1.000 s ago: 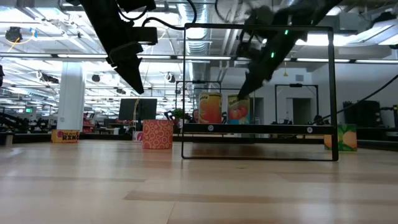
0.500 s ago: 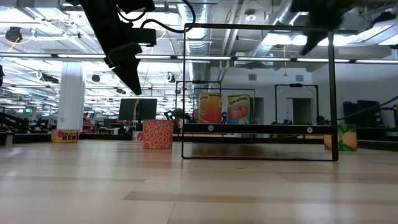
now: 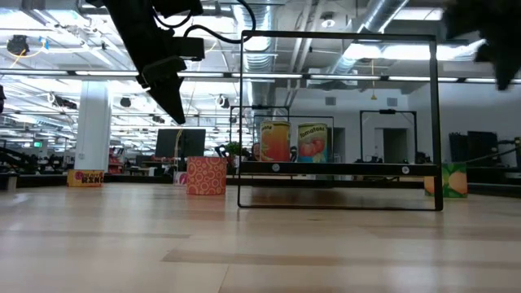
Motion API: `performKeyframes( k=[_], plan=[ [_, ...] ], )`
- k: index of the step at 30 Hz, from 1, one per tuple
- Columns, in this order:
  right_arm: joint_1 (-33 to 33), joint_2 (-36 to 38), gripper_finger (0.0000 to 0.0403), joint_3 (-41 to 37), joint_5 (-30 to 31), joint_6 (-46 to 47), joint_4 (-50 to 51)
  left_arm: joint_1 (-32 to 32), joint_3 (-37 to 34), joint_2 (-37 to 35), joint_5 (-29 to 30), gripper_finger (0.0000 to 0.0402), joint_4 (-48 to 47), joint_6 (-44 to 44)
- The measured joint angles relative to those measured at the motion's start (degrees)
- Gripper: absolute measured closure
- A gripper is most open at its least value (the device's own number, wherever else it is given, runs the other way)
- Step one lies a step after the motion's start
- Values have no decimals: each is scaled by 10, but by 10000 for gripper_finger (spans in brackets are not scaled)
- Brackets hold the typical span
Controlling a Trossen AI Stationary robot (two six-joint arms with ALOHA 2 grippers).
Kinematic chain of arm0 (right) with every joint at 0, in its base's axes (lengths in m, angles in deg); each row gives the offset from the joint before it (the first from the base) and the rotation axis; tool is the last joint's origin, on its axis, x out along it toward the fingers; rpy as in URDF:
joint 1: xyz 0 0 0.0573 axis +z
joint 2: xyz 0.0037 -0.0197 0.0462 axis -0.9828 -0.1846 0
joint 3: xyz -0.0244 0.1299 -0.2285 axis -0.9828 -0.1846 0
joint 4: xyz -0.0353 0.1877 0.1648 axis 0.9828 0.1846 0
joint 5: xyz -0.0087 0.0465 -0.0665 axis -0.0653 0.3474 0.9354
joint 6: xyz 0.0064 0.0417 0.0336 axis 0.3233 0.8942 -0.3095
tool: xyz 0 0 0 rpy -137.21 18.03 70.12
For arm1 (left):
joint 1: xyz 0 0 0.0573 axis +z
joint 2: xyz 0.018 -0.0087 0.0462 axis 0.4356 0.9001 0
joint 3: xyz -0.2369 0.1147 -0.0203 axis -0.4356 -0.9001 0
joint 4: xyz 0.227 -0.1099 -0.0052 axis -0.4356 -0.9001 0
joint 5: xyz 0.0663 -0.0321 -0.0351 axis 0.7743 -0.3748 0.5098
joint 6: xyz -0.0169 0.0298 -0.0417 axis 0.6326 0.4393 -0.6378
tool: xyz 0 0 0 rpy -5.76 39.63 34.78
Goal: Pick and place cans onto a shelf
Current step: Put the canned pears on the shelf
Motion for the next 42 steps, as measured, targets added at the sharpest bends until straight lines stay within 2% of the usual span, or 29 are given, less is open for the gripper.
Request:
performKeyframes(
  k=[6, 13, 19, 26, 31, 36, 42],
  plan=[
    [82, -21, 375, -64, -1, 54, -1, 0, 0, 0, 0, 401, 0, 0],
    [148, -30, 373, -66, 6, 78, -59, 0, 0, 0, 0, 401, 0, -1],
    [190, -30, 338, -66, -18, 76, -120, 0, 0, 0, 0, 401, 0, -5],
    [198, -31, 268, -66, -9, 83, -111, 0, 0, 0, 2, 401, 0, -6],
    [198, -49, 235, -66, 13, 76, -91, 0, 0, 0, 2, 401, 2, -6],
    [198, -90, 227, -66, 15, 50, -91, 0, 1, 5, 2, 401, 6, -6],
    [198, -140, 238, -63, 33, 22, -90, 0, 0, 7, 2, 401, 6, -6]
  ],
)
